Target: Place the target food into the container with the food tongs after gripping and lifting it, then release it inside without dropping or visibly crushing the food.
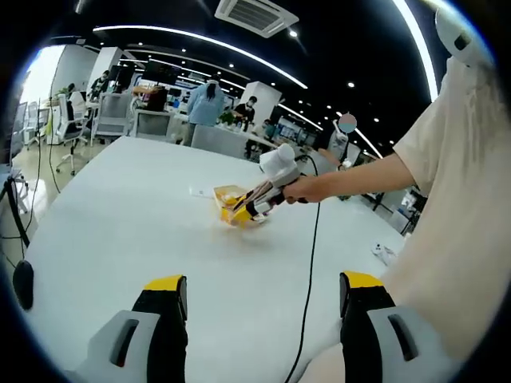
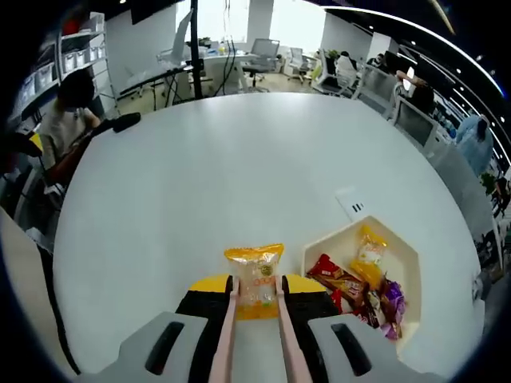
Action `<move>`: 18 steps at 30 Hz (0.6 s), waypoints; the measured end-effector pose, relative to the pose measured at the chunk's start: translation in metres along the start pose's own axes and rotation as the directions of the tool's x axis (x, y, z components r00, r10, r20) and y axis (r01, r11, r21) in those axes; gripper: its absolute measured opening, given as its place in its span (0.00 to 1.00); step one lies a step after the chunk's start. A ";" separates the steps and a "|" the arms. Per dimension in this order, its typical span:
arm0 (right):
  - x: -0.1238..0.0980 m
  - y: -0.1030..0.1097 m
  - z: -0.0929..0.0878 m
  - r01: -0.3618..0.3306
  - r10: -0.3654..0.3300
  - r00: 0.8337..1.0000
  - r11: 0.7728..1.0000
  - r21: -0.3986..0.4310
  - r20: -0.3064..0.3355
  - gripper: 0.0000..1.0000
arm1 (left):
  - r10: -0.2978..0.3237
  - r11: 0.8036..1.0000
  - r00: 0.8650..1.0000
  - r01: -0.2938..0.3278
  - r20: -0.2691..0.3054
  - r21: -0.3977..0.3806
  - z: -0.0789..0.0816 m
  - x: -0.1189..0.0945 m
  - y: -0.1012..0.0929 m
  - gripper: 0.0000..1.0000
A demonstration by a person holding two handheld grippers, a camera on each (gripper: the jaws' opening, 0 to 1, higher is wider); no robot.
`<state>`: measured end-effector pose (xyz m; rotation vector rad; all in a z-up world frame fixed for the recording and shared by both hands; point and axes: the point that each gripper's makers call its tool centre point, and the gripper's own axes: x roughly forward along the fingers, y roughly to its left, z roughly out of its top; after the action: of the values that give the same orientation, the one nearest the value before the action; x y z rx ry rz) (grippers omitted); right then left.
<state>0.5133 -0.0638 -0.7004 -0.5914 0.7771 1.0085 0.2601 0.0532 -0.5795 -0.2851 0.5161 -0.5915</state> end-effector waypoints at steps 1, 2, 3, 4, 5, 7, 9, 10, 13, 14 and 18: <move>-0.002 -0.001 0.000 0.003 -0.003 1.000 1.000 0.005 0.002 0.24 | -0.002 1.000 1.000 0.002 0.001 0.001 0.000 0.000 -0.001 0.78; -0.003 -0.002 0.000 0.003 -0.003 1.000 1.000 0.008 0.003 0.24 | -0.003 1.000 1.000 0.003 0.002 0.000 0.000 0.001 -0.001 0.78; -0.005 -0.003 0.001 0.008 -0.008 1.000 1.000 0.010 0.007 0.24 | -0.004 1.000 1.000 0.004 0.002 0.004 0.001 0.001 -0.002 0.78; -0.006 -0.003 0.001 0.009 -0.009 1.000 1.000 0.010 0.008 0.24 | -0.005 1.000 1.000 0.005 0.002 0.005 0.001 0.001 -0.003 0.78; -0.009 -0.004 0.002 0.012 -0.012 1.000 1.000 0.009 0.013 0.24 | -0.005 1.000 1.000 0.005 0.003 0.006 0.001 0.001 -0.003 0.78; -0.011 -0.007 0.004 0.018 -0.018 1.000 1.000 0.005 0.016 0.24 | -0.005 1.000 1.000 0.005 0.004 0.009 0.002 0.001 -0.004 0.78; -0.014 -0.009 0.006 0.023 -0.023 1.000 1.000 0.001 0.020 0.23 | -0.006 1.000 1.000 0.006 0.005 0.010 0.002 0.001 -0.004 0.78; -0.015 -0.011 0.006 0.026 -0.026 0.999 1.000 0.000 0.021 0.23 | -0.006 1.000 1.000 0.006 0.005 0.011 0.002 0.001 -0.005 0.78; -0.018 -0.014 0.008 0.033 -0.033 0.999 0.999 -0.002 0.023 0.23 | -0.008 1.000 1.000 0.008 0.004 0.013 0.002 0.001 -0.006 0.78; -0.020 -0.016 0.009 0.037 -0.037 0.999 0.999 -0.003 0.025 0.23 | -0.010 1.000 1.000 0.010 0.005 0.014 0.003 0.001 -0.007 0.78; -0.029 -0.029 0.016 0.078 -0.077 0.995 0.997 -0.011 0.056 0.23 | -0.016 1.000 1.000 0.016 0.002 0.023 0.005 0.003 -0.010 0.78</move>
<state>0.5353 -0.0788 -0.6655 -0.5984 0.6943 0.9553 0.2602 0.0443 -0.5727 -0.2680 0.5051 -0.6126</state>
